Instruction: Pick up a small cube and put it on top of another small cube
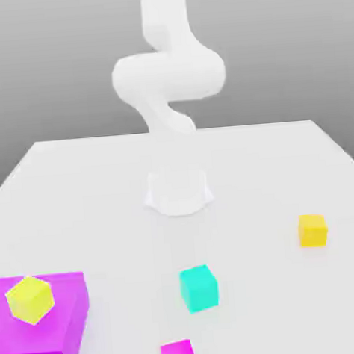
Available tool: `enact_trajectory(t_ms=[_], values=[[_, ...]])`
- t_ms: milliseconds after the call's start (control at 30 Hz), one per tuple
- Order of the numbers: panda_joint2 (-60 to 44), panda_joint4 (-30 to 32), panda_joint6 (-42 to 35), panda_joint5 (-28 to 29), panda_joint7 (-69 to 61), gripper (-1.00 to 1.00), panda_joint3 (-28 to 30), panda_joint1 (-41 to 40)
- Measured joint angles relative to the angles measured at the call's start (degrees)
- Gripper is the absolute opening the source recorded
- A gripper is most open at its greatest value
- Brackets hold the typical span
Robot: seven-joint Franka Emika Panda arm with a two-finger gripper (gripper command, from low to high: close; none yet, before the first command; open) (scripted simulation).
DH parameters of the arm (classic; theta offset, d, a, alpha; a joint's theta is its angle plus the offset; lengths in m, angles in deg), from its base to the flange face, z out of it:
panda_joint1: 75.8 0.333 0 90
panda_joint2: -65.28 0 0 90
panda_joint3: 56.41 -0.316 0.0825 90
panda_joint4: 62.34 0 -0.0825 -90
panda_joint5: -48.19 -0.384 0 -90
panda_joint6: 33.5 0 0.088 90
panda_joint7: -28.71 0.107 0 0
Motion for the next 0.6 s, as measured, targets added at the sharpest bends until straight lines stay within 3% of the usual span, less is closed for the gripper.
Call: enact_trajectory(t_ms=[600], values=[[-38.6, 28.0, 27.3, 0.0, -12.7, 0.00, 1.4, 4.8]])
